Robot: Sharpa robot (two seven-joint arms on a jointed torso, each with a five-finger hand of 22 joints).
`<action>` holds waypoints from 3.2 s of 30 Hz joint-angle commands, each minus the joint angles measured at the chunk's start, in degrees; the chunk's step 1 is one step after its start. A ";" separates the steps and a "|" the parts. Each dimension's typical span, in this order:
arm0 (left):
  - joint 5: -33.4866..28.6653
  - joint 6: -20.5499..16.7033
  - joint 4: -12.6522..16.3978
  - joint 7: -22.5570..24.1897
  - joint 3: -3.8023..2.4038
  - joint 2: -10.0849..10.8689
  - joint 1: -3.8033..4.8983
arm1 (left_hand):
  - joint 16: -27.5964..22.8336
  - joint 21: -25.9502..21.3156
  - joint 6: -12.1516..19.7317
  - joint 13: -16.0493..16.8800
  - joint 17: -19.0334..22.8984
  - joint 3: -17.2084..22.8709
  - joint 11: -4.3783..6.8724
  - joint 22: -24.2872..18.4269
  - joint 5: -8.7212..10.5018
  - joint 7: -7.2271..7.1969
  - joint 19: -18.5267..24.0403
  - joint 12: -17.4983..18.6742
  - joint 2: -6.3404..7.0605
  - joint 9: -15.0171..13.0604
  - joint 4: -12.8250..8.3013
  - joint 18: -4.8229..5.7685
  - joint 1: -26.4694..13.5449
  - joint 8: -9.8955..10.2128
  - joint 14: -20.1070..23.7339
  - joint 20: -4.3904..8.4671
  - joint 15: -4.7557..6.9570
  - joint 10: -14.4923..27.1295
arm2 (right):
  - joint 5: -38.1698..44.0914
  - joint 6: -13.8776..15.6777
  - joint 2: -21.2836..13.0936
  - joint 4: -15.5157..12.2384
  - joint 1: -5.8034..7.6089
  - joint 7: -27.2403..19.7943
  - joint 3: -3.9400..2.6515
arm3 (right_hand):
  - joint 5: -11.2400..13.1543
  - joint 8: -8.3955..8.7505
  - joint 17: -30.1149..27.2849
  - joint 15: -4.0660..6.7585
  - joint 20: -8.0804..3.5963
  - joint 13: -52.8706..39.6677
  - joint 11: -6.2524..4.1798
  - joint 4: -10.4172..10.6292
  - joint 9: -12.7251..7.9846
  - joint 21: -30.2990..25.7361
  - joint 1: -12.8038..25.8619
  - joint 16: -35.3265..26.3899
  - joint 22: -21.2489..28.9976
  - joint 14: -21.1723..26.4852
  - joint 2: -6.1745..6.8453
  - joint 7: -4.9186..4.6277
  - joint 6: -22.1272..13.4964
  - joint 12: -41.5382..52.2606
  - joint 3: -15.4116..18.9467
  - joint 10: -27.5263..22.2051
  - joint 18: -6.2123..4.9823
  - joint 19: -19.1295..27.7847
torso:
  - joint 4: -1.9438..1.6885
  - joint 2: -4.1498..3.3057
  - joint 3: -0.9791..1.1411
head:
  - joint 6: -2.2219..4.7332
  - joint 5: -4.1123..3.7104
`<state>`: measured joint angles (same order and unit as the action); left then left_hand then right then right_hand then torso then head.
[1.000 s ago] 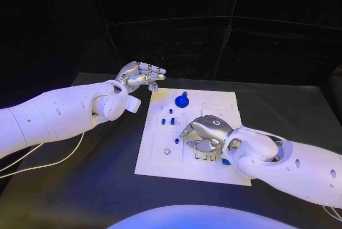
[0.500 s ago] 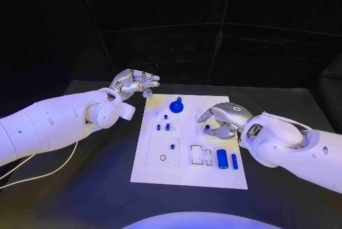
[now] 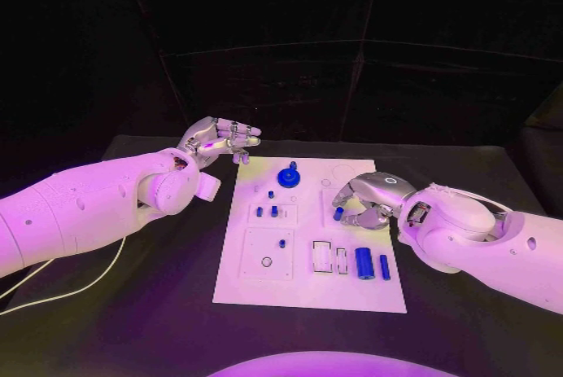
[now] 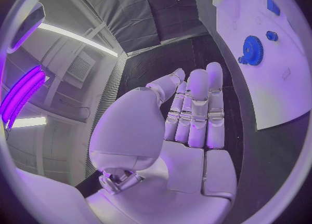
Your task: Assemble the parts on the task board
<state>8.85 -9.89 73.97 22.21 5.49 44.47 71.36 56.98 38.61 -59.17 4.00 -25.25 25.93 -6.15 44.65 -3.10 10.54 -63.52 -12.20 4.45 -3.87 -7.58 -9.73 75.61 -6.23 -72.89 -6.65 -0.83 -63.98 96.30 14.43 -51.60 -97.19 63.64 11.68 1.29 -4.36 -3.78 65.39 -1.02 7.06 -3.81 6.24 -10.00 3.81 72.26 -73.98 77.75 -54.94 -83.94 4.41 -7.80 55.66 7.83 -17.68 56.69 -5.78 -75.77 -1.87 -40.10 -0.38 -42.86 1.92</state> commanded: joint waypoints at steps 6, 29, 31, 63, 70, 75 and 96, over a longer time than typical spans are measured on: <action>-0.24 0.77 -0.02 0.20 -0.04 -0.01 0.05 | -0.22 -0.23 0.38 -0.06 0.11 -0.30 -0.02 -0.08 0.23 0.05 0.23 -0.39 -0.18 0.07 0.05 -0.74 0.01 0.11 0.19 -0.06 -0.13 0.61 | -0.02 -1.82 0.94 0.60 0.10 0.46 -0.03 | 0.16 -0.24 -0.24 0.41 -0.36 -0.08 -0.64 0.77 0.18 -0.53 -1.18 -0.29 0.19 -1.60 -0.98 -0.64 1.56 2.17 0.60 2.60 -0.83 -0.59 | 0.07 -0.04 0.01 | -0.11 0.11; -0.24 0.93 -0.15 -0.04 -0.04 -0.07 -0.01 | -0.22 -0.23 0.38 -0.06 0.12 -0.30 -0.02 -0.08 0.23 0.05 0.24 -0.39 -0.18 0.07 0.05 -0.74 0.01 0.11 0.19 -0.06 -0.13 0.61 | 1.33 1.41 1.59 0.85 0.08 0.17 -0.02 | 1.58 -1.86 0.26 2.03 -2.05 -0.11 -2.44 -0.55 0.54 0.51 -6.06 0.35 -1.60 -1.93 -4.93 -0.50 8.38 3.56 -7.22 13.29 -0.40 -1.94 | 0.05 -0.02 0.04 | -0.40 0.05; -0.24 0.93 -0.15 -0.05 -0.04 -0.05 -0.01 | -0.22 -0.23 0.38 -0.06 0.12 -0.30 -0.02 -0.08 0.23 0.05 0.24 -0.39 -0.18 0.07 0.05 -0.74 0.01 0.11 0.19 -0.06 -0.13 0.61 | 1.31 2.57 1.54 0.57 0.08 -0.33 -0.02 | 1.58 -1.91 0.34 2.05 -2.06 -0.13 -2.47 -0.53 0.55 0.79 -5.89 0.41 -2.12 -1.96 -4.85 -0.48 8.61 3.50 -7.48 13.52 -0.31 -2.15 | 0.06 -0.05 0.05 | -0.45 0.08; -0.24 1.01 -0.38 -0.14 -0.03 -0.77 -0.08 | -0.26 -0.29 0.42 -0.06 0.17 -0.32 -0.03 -0.12 0.22 0.07 0.24 -0.43 -0.27 0.05 0.05 -0.74 0.04 0.09 0.20 -0.08 -0.15 0.67 | -13.22 1.46 10.55 -2.85 -0.94 -10.12 -2.31 | 1.50 -1.45 0.31 2.03 -2.16 -0.08 -2.41 -0.31 0.31 1.11 -4.87 0.51 -2.60 -1.98 -4.10 -0.55 8.52 2.58 -8.44 13.64 -0.26 -2.30 | -0.14 -0.01 -0.09 | -0.75 1.07; -0.24 1.06 -0.23 -0.14 -0.03 -0.89 -0.07 | -0.26 -0.29 0.42 -0.06 0.17 -0.32 -0.03 -0.12 0.22 0.07 0.24 -0.43 -0.27 0.05 0.05 -0.74 0.04 0.09 0.20 -0.08 -0.15 0.67 | -8.63 -1.79 13.35 -0.87 -1.70 -9.87 -1.43 | 1.50 -1.37 0.26 2.01 -2.16 -0.08 -2.37 -0.34 0.28 1.10 -4.80 0.49 -2.57 -1.97 -3.98 -0.60 8.45 2.46 -8.49 13.59 -0.26 -2.27 | 0.06 -0.07 -0.06 | -1.09 1.69; -0.24 1.10 -0.29 -0.16 -0.04 -0.97 -0.07 | -0.29 -0.32 0.44 -0.05 0.20 -0.33 -0.03 -0.14 0.22 0.07 0.24 -0.46 -0.30 0.05 0.02 -0.75 0.09 0.07 0.20 -0.08 -0.15 0.69 | -5.46 -4.13 14.55 0.17 -2.26 -9.52 -1.09 | 1.49 -1.36 0.22 1.99 -2.14 -0.08 -2.34 -0.30 0.27 1.09 -4.67 0.48 -2.55 -1.96 -3.91 -0.61 8.48 2.40 -8.48 13.59 -0.26 -2.25 | 0.04 -0.02 0.02 | -1.26 1.99; -0.24 1.22 -0.45 -0.25 -0.03 -1.13 -0.07 | -0.29 -0.33 0.45 -0.05 0.20 -0.35 -0.04 -0.15 0.23 0.08 0.24 -0.47 -0.30 0.04 0.02 -0.75 0.08 0.07 0.20 -0.08 -0.15 0.70 | -1.35 -8.51 16.06 1.28 -3.01 -8.14 -0.76 | 1.47 -1.37 0.13 1.97 -2.10 -0.12 -2.36 -0.13 0.29 1.12 -4.24 0.46 -2.60 -1.95 -3.72 -0.59 8.66 2.26 -8.39 13.74 -0.24 -2.23 | 0.03 -0.02 0.01 | -1.56 2.26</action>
<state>8.84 -9.31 73.50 21.81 5.51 43.41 71.21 56.98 38.61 -59.17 4.02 -25.12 25.93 -6.14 44.59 -3.10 10.54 -63.52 -12.42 4.45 -3.88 -7.58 -9.72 75.61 -6.23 -72.89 -6.65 -0.84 -63.57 93.47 7.49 -35.61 -95.87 60.59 3.26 0.52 -2.70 -4.79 65.57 0.73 5.10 -3.86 3.78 -10.27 4.04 73.19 -78.86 77.99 -57.52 -84.05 0.78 -8.21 64.03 10.39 -26.04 70.04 -5.78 -77.72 -1.78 -40.10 -0.36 -44.35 4.13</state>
